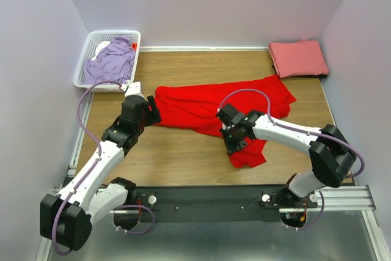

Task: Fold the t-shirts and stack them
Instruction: Flatten the tshirt out

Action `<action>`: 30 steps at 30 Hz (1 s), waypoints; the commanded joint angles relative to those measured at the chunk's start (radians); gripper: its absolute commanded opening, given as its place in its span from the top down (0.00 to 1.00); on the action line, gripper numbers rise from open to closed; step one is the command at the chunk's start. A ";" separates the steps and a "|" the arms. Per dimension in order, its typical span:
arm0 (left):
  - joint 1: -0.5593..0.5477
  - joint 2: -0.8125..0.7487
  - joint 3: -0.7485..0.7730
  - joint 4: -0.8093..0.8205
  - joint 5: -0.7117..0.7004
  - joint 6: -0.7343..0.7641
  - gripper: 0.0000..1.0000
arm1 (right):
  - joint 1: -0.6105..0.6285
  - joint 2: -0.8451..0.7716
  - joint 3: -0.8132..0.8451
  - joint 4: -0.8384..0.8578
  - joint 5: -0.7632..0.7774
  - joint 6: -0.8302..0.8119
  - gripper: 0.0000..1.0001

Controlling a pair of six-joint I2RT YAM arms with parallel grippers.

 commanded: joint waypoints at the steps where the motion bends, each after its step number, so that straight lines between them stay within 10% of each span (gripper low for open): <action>1: -0.002 0.024 0.016 -0.023 -0.004 -0.015 0.25 | 0.072 0.012 -0.010 -0.039 -0.116 0.086 0.87; 9: -0.002 0.058 0.014 -0.022 -0.004 -0.035 0.25 | 0.126 0.048 0.007 0.055 -0.298 0.087 0.65; 12: -0.002 0.089 0.010 -0.034 -0.027 -0.051 0.25 | 0.107 -0.024 0.020 0.041 -0.089 0.116 0.64; 22: 0.090 0.136 -0.082 0.046 0.005 -0.138 0.26 | -0.328 -0.127 -0.111 0.150 0.002 0.083 0.61; 30: 0.170 0.311 -0.084 0.187 0.087 -0.158 0.26 | -0.537 -0.142 -0.246 0.329 -0.062 0.129 0.39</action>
